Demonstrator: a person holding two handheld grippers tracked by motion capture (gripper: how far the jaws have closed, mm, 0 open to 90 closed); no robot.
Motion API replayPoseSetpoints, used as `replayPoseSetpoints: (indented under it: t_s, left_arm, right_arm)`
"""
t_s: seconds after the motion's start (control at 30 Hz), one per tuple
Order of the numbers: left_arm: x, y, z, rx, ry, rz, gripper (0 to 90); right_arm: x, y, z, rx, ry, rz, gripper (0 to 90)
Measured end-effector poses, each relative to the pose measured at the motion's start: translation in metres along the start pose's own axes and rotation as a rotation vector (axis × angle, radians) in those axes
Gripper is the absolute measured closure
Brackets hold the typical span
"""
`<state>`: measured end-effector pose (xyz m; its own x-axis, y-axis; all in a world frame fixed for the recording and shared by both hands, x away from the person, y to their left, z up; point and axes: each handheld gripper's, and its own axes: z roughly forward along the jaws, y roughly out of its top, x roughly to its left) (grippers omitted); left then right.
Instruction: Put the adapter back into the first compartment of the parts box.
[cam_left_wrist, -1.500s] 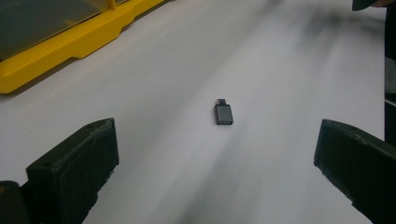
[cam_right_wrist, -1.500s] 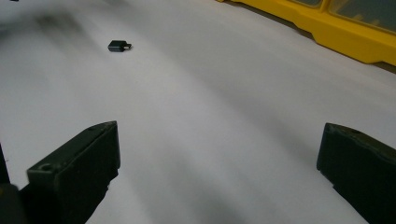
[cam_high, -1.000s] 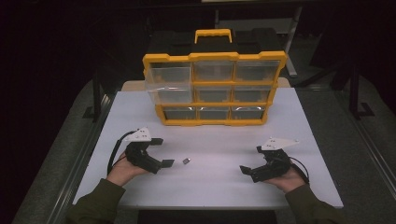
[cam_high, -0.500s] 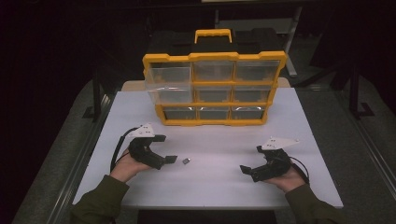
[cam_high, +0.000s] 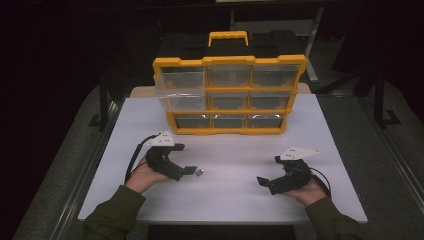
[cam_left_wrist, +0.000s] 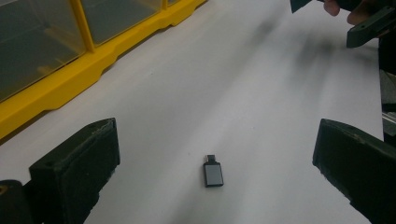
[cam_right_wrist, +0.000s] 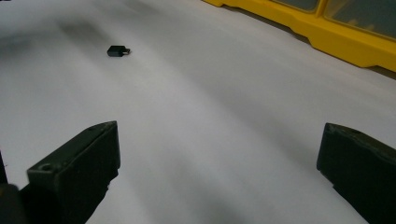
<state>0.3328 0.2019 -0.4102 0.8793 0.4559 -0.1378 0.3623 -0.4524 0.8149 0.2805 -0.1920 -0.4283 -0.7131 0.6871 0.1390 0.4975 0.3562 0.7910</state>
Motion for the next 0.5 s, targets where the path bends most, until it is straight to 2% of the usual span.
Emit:
replayPoseSetpoints:
  t_s: [0.33, 0.5]
  left_arm:
    - [-0.004, 0.006, 0.012, 0.009, -0.002, 0.024, 1.9]
    - [-0.006, 0.007, 0.016, 0.008, 0.000, 0.021, 3.3]
  right_arm:
    - [-0.001, 0.000, 0.000, -0.003, 0.000, 0.004, 0.0]
    - [-0.001, 0.000, 0.000, -0.010, -0.003, 0.003, 0.0]
